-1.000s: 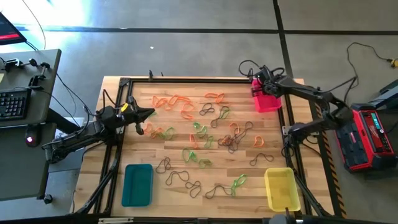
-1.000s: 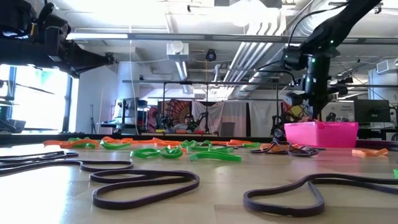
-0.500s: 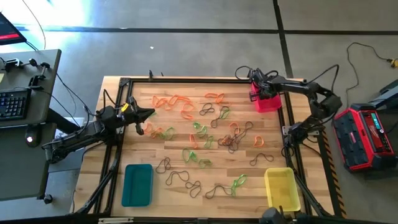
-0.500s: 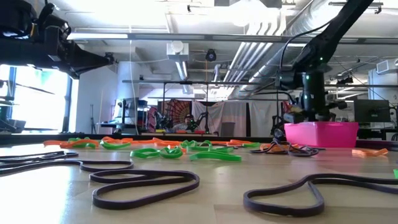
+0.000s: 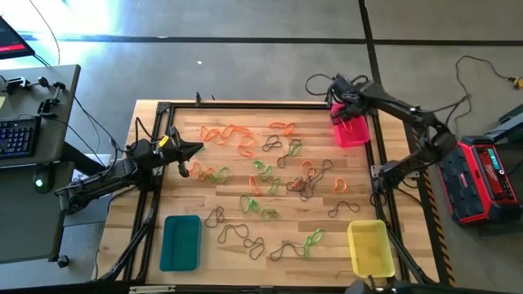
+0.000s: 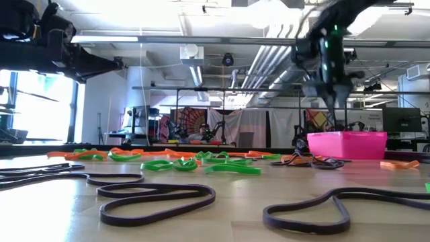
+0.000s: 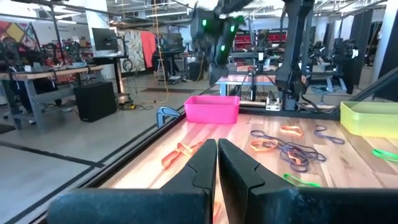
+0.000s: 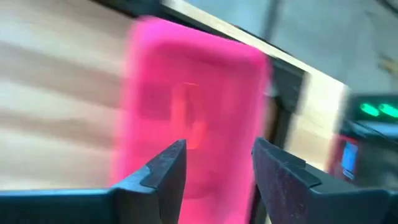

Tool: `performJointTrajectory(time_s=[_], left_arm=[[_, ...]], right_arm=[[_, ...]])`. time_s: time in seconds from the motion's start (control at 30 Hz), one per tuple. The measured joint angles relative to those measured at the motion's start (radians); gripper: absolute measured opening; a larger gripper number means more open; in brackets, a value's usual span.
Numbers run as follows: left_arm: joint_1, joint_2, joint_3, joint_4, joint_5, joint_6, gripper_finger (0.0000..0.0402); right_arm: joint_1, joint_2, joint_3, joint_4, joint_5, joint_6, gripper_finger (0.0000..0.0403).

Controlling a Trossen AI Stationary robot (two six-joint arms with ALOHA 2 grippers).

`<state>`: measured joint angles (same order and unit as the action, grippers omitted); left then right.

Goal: Sort rubber bands into baskets
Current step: Put the orange rubber band into the red bin

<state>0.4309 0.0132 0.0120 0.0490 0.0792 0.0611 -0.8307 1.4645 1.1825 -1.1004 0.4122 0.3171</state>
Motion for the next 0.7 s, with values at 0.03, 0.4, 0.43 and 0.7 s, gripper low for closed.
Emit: performJointTrajectory(time_s=[0.03, 0.4, 0.43, 0.7], left_arm=[[0.0, 0.0, 0.0, 0.0, 0.0, 0.004, 0.001], [0.0, 0.0, 0.0, 0.0, -0.027, 0.014, 0.001], [0.0, 0.0, 0.0, 0.0, -0.03, 0.014, 0.001], [0.0, 0.0, 0.0, -0.002, -0.031, -0.004, 0.001]], right_arm=[[0.015, -0.008, 0.023, 0.0, -0.049, -0.028, 0.0172], [0.267, -0.029, -0.012, 0.221, -0.438, -0.247, 0.0172], [0.292, -0.023, -0.029, 0.257, -0.443, -0.247, 0.0172], [0.394, 0.092, -0.134, 0.611, -0.446, -0.195, 0.0172]])
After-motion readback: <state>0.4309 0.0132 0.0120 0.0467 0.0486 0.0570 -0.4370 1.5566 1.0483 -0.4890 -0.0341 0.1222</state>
